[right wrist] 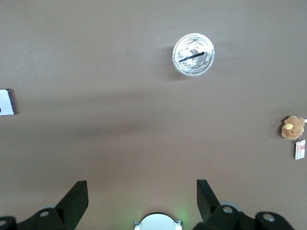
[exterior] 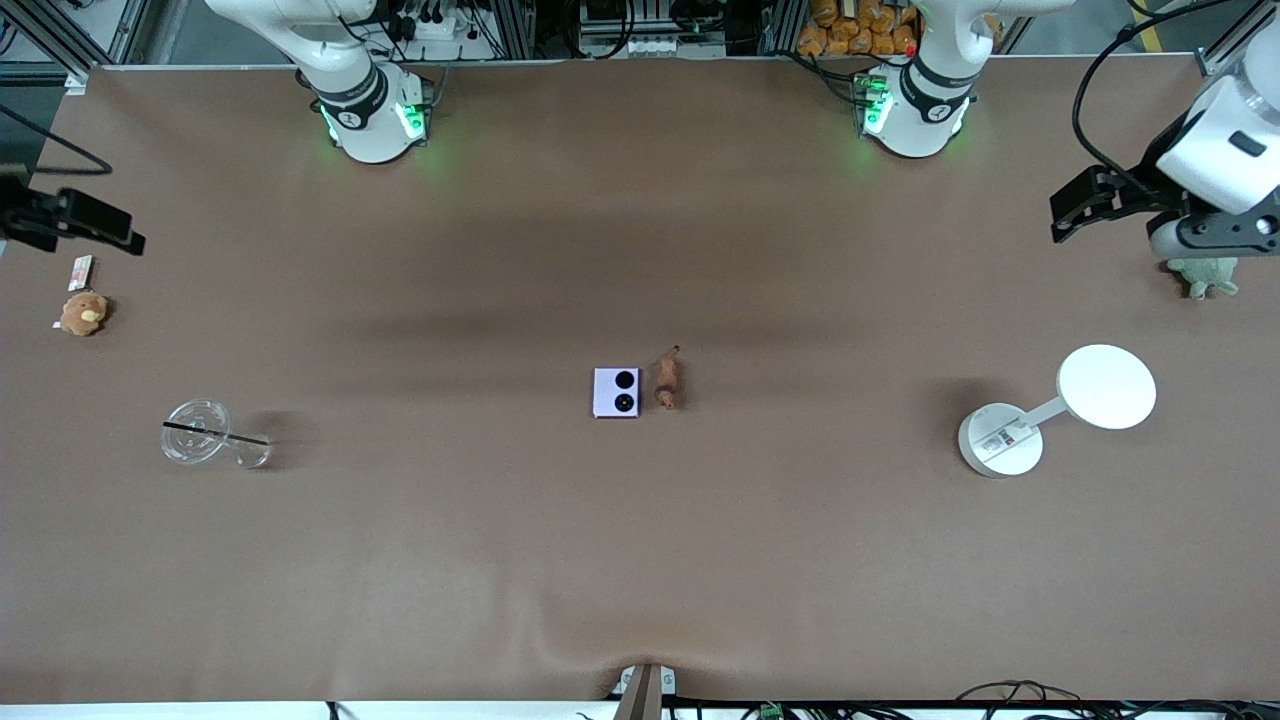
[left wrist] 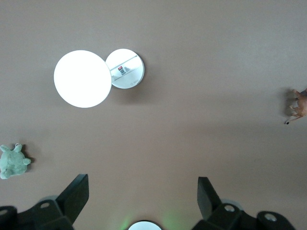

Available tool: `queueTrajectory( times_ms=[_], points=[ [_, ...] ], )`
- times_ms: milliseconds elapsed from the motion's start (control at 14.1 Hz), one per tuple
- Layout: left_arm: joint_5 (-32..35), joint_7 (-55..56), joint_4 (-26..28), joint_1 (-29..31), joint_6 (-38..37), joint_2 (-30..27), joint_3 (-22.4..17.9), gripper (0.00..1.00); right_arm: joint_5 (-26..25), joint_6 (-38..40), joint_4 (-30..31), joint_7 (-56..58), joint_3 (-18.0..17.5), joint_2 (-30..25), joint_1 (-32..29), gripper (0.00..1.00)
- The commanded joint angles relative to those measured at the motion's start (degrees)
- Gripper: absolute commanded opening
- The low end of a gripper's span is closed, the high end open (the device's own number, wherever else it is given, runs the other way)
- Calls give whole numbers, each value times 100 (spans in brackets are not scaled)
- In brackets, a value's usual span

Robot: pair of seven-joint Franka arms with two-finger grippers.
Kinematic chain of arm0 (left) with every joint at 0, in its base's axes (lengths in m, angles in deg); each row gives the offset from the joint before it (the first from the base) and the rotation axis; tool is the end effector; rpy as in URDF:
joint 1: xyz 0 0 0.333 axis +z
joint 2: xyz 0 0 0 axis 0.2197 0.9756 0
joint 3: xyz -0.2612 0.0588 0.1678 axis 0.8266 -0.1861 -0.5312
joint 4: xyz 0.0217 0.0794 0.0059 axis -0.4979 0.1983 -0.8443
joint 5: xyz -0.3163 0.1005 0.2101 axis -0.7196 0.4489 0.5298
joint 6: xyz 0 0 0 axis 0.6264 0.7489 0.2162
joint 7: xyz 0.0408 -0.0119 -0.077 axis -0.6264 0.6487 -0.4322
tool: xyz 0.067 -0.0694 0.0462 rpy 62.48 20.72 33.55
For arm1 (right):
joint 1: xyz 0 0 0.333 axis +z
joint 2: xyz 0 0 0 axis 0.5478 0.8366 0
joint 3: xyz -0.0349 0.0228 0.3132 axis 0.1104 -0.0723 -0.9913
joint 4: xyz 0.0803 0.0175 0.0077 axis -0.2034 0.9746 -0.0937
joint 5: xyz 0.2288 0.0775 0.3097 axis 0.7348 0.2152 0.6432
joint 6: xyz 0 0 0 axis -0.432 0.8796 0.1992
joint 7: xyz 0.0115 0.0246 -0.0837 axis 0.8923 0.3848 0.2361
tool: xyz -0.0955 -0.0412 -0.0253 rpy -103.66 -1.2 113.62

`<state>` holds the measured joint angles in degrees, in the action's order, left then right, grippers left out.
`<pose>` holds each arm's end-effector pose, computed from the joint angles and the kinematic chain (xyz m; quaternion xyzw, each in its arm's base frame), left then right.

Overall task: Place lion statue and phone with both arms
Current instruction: 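Move both grippers out from rest toward the lion and phone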

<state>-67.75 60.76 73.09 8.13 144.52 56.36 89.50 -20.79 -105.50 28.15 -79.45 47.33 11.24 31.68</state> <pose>0.5319 -0.0797 0.6373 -0.9996 0.0090 0.0187 0.0215 0.5518 -0.0314 0.6273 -0.9967 0.0304 0.0737 0.0126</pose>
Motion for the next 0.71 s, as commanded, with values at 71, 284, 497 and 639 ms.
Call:
queueTrajectory(
  times_ms=[71, 284, 497, 639],
  points=[
    [-130, -18, -81, -97, 82, 278, 121, 100, 35, -7, -73, -5, 21, 65, 92, 100],
    [-122, 17, -55, -106, 302, 594, 262, 100, 62, -16, -64, -4, 12, 83, 65, 100],
    [-122, 17, -37, -88, 504, 980, 262, 100, 62, -7, -64, -22, 21, 136, 232, 100],
    [-113, 17, -37, -115, 662, 1209, 271, 100, 70, 2, -55, -22, 12, 214, 224, 100]
  ],
)
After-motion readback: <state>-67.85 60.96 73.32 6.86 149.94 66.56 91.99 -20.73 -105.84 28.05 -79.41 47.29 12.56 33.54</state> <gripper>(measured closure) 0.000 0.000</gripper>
